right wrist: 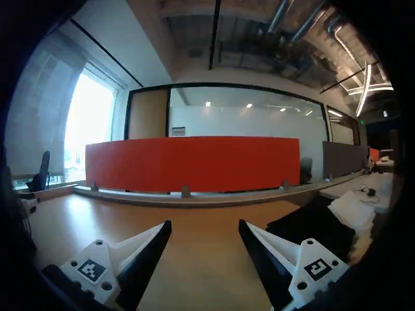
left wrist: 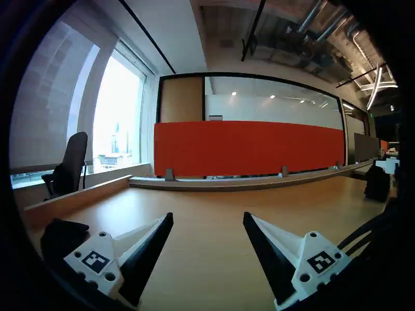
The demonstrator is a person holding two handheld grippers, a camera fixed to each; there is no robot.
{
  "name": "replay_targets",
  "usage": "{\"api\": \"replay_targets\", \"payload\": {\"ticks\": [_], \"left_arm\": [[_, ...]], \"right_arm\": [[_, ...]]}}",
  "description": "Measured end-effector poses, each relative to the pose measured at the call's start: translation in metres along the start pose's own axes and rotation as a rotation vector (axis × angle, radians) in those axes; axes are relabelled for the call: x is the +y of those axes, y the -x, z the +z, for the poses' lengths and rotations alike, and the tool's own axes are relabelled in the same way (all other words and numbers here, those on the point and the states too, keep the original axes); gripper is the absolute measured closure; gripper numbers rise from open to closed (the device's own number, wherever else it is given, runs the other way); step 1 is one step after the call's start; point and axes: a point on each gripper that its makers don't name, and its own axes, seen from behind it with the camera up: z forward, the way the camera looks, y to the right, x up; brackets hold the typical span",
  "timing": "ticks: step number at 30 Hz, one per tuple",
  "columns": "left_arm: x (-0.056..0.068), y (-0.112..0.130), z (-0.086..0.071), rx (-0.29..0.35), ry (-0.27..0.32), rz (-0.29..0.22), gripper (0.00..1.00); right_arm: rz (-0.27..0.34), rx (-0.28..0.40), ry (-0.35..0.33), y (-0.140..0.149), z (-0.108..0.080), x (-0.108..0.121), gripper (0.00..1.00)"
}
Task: Fold towel
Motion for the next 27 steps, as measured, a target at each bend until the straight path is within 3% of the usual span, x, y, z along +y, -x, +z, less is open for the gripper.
{"api": "replay_targets", "payload": {"ticks": [12,18,27], "left_arm": [[-0.001,-0.001,0.0,0.0,0.0,0.0,0.0],[-0.001,-0.001,-0.001,0.0,0.0,0.0,0.0],[0.0,-0.001,-0.001,0.0,0.0,0.0,0.0]], "right_arm": [[0.022,-0.024,0.036,0.027,0.002,0.015,0.0],[0.039,-0.028,0.023,0.033,0.003,0.012,0.0],[0.016,-0.02,-0.003,0.032,-0.001,0.002,0.0]]}}
